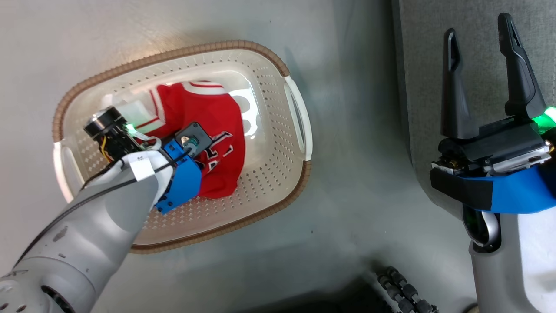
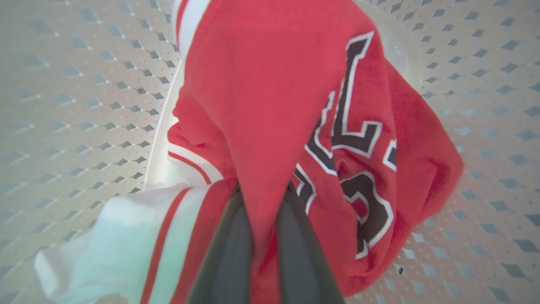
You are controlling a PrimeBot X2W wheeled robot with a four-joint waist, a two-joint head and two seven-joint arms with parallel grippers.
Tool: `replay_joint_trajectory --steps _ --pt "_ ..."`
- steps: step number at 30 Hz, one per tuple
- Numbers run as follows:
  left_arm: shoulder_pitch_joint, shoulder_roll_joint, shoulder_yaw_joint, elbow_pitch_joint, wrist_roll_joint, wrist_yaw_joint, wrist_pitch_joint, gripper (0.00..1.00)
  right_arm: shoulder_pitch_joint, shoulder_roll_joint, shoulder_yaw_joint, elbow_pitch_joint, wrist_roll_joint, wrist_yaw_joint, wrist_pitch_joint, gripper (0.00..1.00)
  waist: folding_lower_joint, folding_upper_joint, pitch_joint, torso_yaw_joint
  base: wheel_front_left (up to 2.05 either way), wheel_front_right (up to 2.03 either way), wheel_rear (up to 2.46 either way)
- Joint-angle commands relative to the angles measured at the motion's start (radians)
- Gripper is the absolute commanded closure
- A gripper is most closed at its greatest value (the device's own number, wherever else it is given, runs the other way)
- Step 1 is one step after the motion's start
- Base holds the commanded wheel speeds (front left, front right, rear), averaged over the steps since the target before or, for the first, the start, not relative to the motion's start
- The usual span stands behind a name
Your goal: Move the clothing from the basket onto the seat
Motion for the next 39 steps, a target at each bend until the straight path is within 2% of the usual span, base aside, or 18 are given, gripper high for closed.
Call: replay_joint_trajectory --steps 1,11,22,33,39 --pt "0.008 -0.009 -0.002 -0.005 -0.009 -0.001 -0.014 1.00 -0.009 0.002 -0.003 0.004 -0.003 0.000 -0.003 0.00 0.0000 0.0000 -0.026 0.012 0.00 0.00 0.00" --pt "0.075 -0.068 -0.002 -0.015 -0.080 -0.001 -0.135 1.00 0.026 0.001 -0.010 0.049 -0.018 0.000 -0.003 0.00 0.0000 0.0000 -0.173 0.063 0.00 0.00 0.00" --pt "0.140 -0.117 -0.002 -0.028 -0.191 -0.001 -0.237 1.00 0.088 -0.029 -0.019 0.104 -0.013 0.000 -0.003 0.00 0.0000 0.0000 -0.353 0.134 0.00 0.00 0.00" --pt "0.188 -0.119 0.014 -0.083 -0.294 -0.001 -0.263 1.00 0.139 -0.041 -0.005 0.156 0.001 0.000 -0.003 0.00 0.0000 0.0000 -0.505 0.170 0.00 0.00 0.00" --pt "0.219 -0.090 0.094 -0.166 -0.291 -0.001 -0.263 1.00 0.175 -0.042 -0.004 0.183 0.010 0.000 -0.003 0.00 0.0000 0.0000 -0.590 0.184 0.00 0.00 0.00"
